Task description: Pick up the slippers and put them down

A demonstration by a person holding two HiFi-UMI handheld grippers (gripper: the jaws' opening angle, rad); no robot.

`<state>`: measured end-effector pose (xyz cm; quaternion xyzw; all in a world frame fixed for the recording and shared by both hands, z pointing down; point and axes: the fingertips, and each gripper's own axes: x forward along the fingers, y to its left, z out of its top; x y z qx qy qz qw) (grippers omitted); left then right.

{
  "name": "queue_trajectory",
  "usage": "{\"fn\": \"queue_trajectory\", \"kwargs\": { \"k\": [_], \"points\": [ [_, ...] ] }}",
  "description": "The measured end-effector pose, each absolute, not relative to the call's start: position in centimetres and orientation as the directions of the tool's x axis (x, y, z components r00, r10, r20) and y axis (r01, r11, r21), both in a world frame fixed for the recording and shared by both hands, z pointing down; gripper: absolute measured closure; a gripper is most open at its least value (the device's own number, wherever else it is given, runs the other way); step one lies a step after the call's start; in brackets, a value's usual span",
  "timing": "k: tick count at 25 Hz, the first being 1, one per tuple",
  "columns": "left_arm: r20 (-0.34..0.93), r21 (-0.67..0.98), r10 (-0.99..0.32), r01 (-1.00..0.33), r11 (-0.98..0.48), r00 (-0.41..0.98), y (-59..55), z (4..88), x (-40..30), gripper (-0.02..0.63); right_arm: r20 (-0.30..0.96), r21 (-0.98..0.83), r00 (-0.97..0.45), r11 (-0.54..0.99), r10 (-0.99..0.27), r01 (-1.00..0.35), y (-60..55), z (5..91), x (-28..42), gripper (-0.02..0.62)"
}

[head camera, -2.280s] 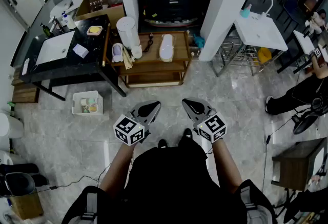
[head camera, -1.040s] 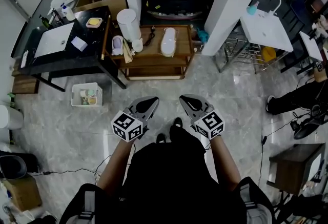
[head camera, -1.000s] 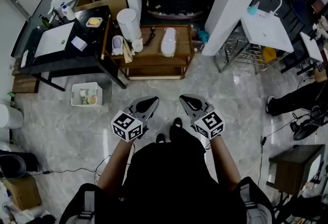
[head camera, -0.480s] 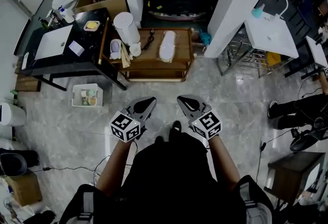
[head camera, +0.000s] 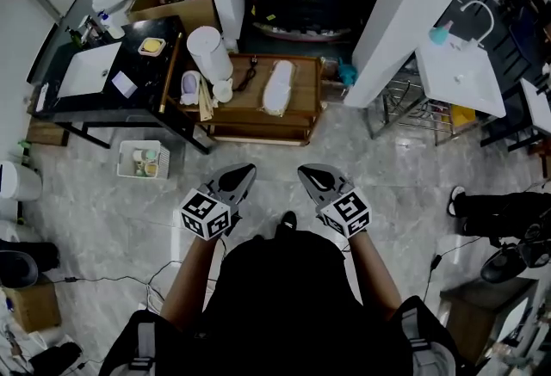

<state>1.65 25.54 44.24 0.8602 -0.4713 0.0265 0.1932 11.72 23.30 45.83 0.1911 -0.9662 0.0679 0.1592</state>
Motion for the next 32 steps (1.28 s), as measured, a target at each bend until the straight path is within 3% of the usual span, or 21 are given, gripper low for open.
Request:
{"fn": "queue_trajectory", "kwargs": {
  "k": [10,32],
  "points": [
    [0.220,0.296,-0.836,-0.851,-0.433,0.502,21.5,44.2,2.4,0.594,0.344,-0.073,-0.891,0.938,-0.297,-0.340,19.7,46.7,13.0,0.588],
    [0.230,0.309,-0.817,-0.836,-0.453,0.528,17.6,44.9,3.7,0.594,0.375,-0.096,-0.877,0.928,-0.301,-0.359,16.8,47.9,14.2,0.587]
  ]
}}
